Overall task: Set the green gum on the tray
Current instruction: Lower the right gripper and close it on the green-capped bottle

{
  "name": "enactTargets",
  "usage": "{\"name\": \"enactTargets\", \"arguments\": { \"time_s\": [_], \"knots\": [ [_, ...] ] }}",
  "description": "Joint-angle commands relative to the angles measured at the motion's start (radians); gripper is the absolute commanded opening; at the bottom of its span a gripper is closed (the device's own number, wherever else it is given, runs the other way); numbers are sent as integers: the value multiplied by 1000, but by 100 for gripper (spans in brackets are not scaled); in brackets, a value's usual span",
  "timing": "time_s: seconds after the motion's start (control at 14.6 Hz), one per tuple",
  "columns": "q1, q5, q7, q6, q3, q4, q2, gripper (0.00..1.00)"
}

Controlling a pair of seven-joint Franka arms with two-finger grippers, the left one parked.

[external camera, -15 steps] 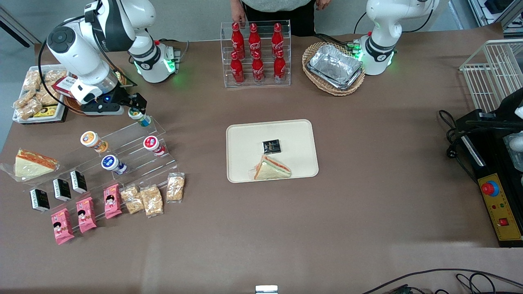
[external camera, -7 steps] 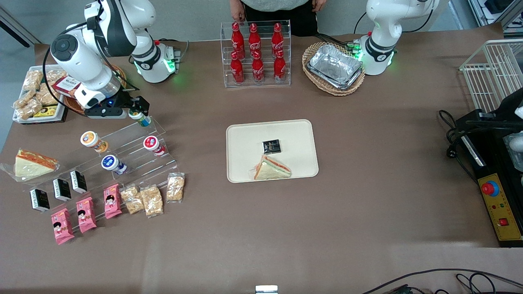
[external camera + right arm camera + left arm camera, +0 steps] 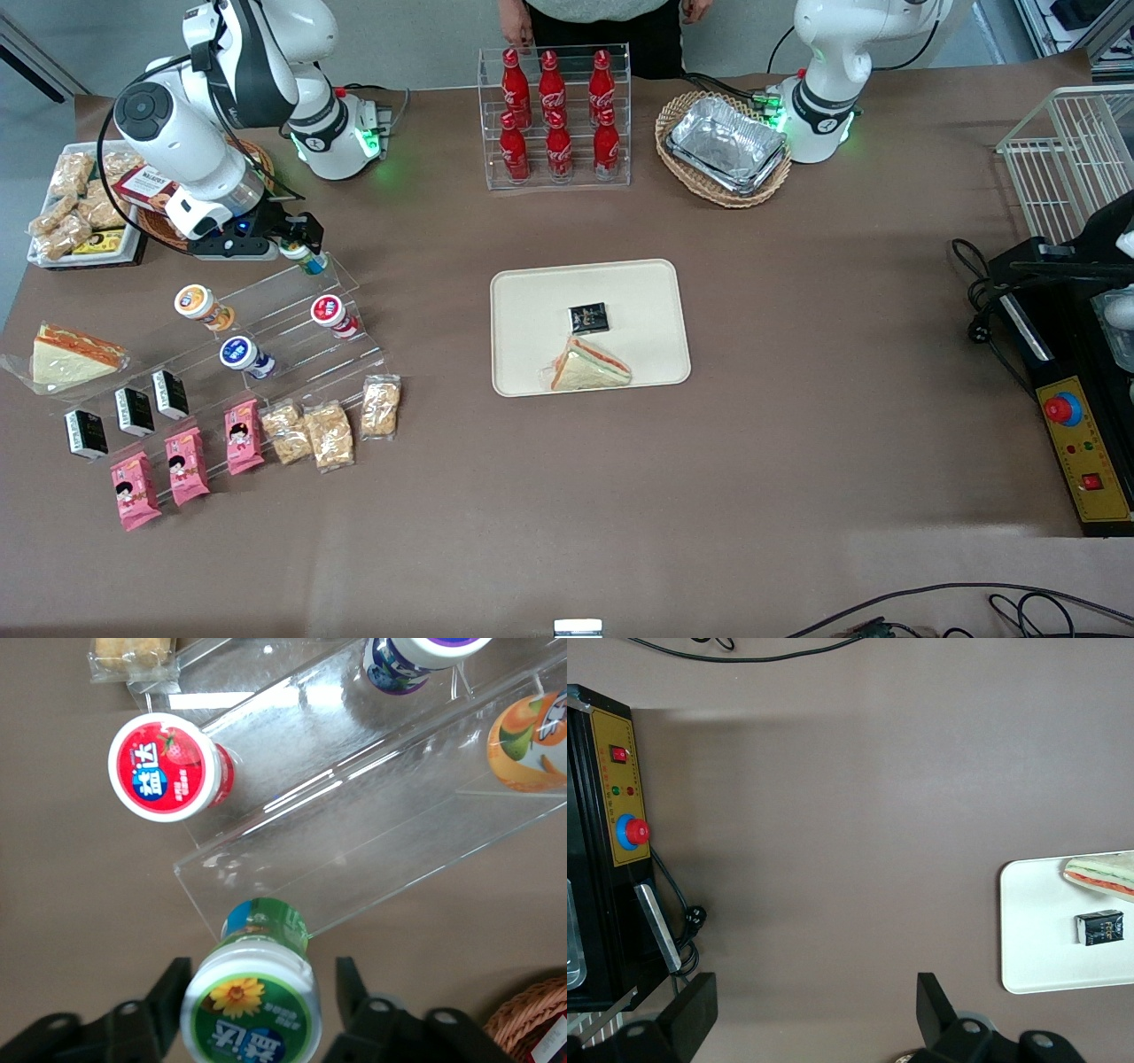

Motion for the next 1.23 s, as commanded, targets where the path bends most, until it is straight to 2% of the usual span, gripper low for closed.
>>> {"name": "enactTargets", "arguments": {
  "time_s": [0.0, 0.14, 0.21, 0.34, 0.55, 0.89, 1.16],
  "knots": [
    [3, 22, 5, 22, -2, -12, 5, 62],
    [3, 22, 5, 22, -2, -13, 6, 45],
    [3, 22, 5, 22, -2, -12, 8, 26],
    [3, 22, 5, 17, -2, -7, 12, 0],
    [3, 22, 1, -52, -2, 25, -15, 0],
    [3, 27, 4, -390, 7, 316, -12, 0],
    [45, 108, 92, -547, 22, 549, 75, 0]
  ]
}}
